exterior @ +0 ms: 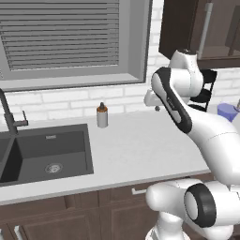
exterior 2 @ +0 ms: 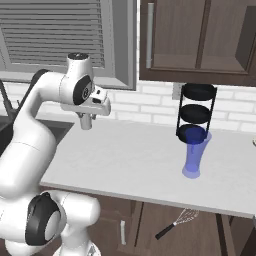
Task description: Pick the whisk from the drawer and place it on the counter.
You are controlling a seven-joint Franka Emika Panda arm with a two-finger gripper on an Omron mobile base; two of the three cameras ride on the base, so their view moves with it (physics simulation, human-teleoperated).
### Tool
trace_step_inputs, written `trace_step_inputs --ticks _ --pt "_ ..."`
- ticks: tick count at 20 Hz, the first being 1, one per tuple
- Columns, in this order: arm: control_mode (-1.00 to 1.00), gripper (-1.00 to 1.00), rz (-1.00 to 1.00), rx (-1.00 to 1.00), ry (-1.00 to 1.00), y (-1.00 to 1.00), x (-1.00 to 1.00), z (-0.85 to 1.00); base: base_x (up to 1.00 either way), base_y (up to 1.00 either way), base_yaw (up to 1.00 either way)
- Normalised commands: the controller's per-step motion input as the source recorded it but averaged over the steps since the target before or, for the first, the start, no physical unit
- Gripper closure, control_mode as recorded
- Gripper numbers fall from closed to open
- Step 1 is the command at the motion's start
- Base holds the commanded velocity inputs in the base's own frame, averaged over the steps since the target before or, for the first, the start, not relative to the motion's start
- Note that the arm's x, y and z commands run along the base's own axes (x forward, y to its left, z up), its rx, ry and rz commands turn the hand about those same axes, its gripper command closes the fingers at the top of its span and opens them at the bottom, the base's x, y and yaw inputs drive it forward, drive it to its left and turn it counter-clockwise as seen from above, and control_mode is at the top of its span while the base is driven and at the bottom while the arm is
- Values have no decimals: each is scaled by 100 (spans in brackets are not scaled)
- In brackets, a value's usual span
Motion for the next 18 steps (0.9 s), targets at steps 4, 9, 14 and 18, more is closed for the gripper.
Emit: trace_step_inputs --ticks 4,9,14,18 --pt "-100 -100 -2 0 -2 -20 -32 0 0 0 0" --pt "-100 -100 -13 6 -10 -67 -90 0 0 0 0" --pt "-100 -100 -20 8 -9 -81 -97 0 0 0 0" --pt "-100 -100 -29 9 -10 -98 -100 -1 0 0 0"
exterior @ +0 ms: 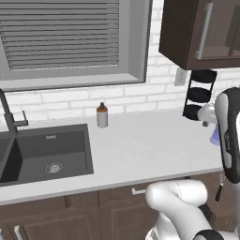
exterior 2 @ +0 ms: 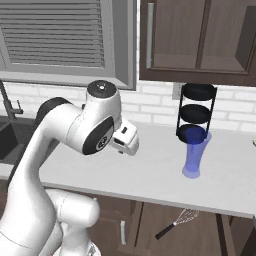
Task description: Pick the whisk from the drawer and place it on the counter.
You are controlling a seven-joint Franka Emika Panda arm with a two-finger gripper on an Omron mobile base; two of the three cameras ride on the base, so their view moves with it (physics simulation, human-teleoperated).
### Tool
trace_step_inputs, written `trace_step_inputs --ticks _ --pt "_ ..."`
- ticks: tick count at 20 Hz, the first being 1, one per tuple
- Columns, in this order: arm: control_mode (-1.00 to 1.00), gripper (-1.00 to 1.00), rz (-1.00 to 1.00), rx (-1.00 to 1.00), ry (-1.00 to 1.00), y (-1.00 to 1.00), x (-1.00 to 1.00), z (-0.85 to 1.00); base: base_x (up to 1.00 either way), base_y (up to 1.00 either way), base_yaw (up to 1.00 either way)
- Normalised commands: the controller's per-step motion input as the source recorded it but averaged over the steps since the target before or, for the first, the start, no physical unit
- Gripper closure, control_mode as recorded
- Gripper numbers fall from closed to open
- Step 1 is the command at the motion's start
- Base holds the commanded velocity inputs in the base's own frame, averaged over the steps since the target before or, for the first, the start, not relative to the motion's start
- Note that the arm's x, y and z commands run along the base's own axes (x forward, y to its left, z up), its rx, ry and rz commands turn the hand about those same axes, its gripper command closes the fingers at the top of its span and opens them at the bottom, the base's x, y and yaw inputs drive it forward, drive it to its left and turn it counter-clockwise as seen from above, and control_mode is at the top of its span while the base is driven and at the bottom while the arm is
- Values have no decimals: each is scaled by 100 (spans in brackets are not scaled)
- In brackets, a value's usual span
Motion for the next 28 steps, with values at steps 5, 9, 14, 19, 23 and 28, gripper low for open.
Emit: trace_step_inputs --ticks 5,9,14,19,23,28 --pt "-100 -100 -39 4 -3 -95 -100 -3 0 0 0" --pt "-100 -100 -51 5 4 -98 -80 -10 0 0 0" --pt "-100 -100 -48 11 25 -93 -9 -33 0 0 0" --pt "-100 -100 -26 15 51 -63 17 -58 0 0 0" --pt "-100 -100 -34 23 58 -42 9 -80 0 0 0" --pt "-100 -100 -35 29 21 -32 -1 -100 0 0 0"
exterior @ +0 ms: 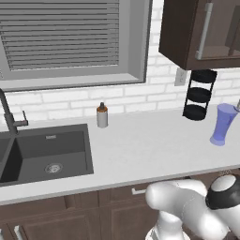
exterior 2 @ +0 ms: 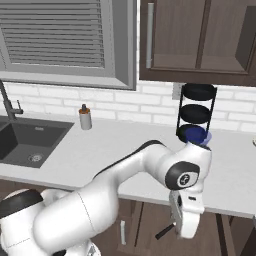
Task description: Pick the whisk from the drawer and place it on the counter.
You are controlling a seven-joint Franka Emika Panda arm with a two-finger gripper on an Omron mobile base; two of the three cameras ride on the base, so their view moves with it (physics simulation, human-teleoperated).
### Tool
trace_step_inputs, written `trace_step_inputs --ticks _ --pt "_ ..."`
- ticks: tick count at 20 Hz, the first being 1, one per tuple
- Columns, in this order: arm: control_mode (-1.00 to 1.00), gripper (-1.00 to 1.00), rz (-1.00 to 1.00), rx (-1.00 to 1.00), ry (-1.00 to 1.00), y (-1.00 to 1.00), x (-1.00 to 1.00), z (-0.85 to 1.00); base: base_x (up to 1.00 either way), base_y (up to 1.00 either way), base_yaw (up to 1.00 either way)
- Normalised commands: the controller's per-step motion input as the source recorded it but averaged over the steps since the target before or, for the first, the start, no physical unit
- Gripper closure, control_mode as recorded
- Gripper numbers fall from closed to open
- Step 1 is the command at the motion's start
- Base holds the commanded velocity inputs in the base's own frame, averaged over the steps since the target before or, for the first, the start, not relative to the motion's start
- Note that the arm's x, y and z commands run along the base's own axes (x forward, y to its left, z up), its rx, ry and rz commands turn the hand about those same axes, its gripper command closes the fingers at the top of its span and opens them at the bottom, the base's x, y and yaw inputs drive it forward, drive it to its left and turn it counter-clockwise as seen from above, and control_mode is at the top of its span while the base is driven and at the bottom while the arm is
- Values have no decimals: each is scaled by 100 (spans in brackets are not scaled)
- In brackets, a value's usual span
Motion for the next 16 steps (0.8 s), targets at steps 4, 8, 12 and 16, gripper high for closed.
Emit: trace_step_inputs --ticks 4,8,12,16 --pt "-100 -100 -35 39 2 -22 0 -84 0 0 0" --pt "-100 -100 -23 25 0 -6 0 -59 0 0 0" --pt "-100 -100 -1 0 0 0 0 -40 0 0 0" --pt "-100 -100 -13 0 -1 0 0 -54 0 0 0"
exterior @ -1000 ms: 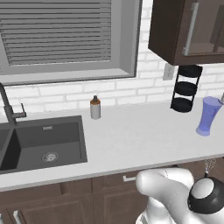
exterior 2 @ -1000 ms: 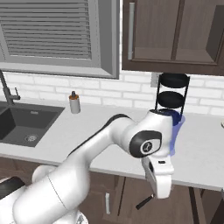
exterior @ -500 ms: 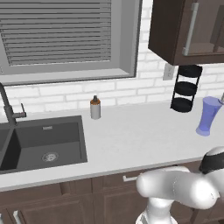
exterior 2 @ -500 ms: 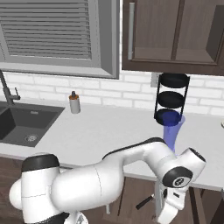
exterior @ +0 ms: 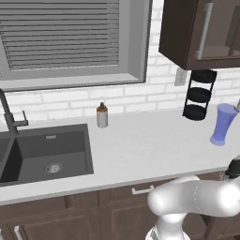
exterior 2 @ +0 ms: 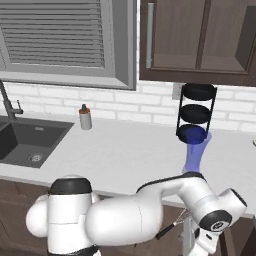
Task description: Pick the whisk from the drawer and place it on the counter.
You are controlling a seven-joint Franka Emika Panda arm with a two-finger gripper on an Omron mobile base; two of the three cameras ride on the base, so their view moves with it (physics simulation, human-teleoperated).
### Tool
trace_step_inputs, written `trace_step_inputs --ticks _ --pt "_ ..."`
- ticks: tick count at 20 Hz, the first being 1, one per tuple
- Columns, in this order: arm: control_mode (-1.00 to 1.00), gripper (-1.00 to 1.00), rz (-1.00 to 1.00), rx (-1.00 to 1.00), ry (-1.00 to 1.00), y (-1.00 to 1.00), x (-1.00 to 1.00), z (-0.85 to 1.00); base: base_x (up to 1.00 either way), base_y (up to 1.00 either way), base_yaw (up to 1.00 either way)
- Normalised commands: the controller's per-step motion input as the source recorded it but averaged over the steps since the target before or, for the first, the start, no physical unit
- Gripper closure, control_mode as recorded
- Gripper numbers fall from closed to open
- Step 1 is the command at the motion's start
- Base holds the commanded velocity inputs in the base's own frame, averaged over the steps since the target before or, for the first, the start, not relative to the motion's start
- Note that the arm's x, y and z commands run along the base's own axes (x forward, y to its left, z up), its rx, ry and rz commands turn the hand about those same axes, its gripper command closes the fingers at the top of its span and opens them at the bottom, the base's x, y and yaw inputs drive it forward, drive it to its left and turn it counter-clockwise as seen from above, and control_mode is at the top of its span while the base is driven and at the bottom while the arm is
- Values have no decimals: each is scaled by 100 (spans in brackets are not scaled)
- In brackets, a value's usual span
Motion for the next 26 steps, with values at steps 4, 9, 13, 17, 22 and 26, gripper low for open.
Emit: trace_step_inputs --ticks 4,9,13,17,22,26 --pt "-100 -100 -25 0 0 -5 -2 -53 0 0 0" --pt "-100 -100 -19 -6 -1 -10 1 -40 0 0 0" --pt "-100 -100 -2 -15 -6 -4 3 -51 0 0 0" --pt "-100 -100 4 -17 -4 0 16 -46 0 0 0" --pt "-100 -100 9 -20 2 0 -6 -49 0 0 0" --pt "-100 -100 7 -13 3 -13 -89 -28 0 0 0"
